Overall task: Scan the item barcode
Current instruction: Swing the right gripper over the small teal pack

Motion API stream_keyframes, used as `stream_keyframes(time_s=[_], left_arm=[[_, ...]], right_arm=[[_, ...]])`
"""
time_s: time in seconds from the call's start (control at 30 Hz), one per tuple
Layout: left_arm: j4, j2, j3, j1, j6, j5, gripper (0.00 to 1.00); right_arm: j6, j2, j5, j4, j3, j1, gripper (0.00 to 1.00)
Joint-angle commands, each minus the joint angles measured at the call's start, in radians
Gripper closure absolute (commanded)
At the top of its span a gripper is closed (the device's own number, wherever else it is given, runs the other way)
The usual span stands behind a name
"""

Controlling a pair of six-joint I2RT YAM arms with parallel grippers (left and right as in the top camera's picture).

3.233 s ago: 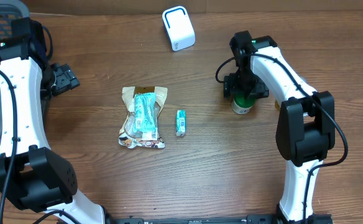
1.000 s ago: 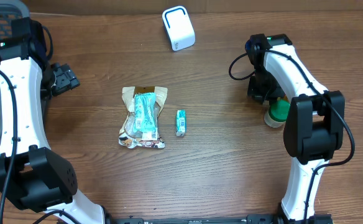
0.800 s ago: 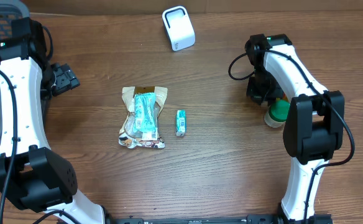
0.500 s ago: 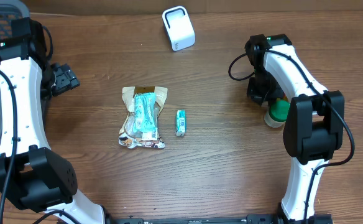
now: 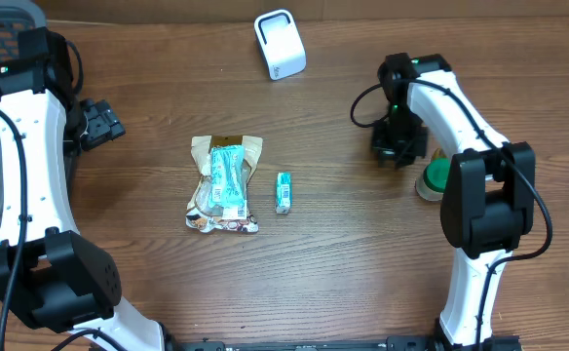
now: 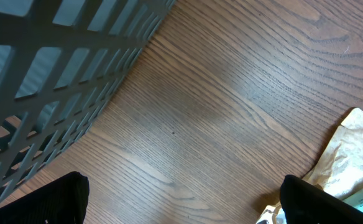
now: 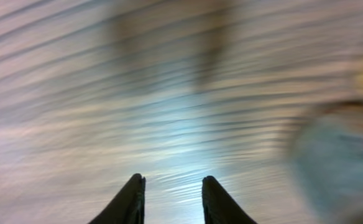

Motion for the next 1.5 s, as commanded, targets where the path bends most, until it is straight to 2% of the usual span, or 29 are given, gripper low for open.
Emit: stream_keyframes(time_s=[0.0, 0.13, 0.37, 0.7, 0.93, 1.47], left_arm=[[0.001, 0.01, 0.018, -0.002, 0.019, -0.013, 0.01], [0.001, 0.01, 0.018, -0.002, 0.018, -0.013, 0.0], [0.001, 0.01, 0.018, -0.002, 0.018, -0.013, 0.01], [0.001, 0.01, 0.018, -0.002, 0.018, -0.013, 0.0], [0.001, 0.01, 0.018, -0.002, 0.019, -0.013, 0.01], [0.001, 0.01, 0.018, -0.002, 0.019, -0.013, 0.0]], right_arm=[[-0.18, -0.012, -0.345, 0.018, 0.0, 0.051, 0.7], [-0.264, -0.012, -0.466, 0.018, 0.0, 0.095, 0.71], [-0.271, -0.032, -0.475, 0.011, 0.0, 0.16, 0.73], [-0.225, -0.064, -0.47, 0.012, 0.0, 0.285, 0.75], [-0.061, -0.064, -0.277, 0.066, 0.0, 0.366, 0.71], [-0.057, -0.064, -0.276, 0.145, 0.0, 0.461, 0.65]])
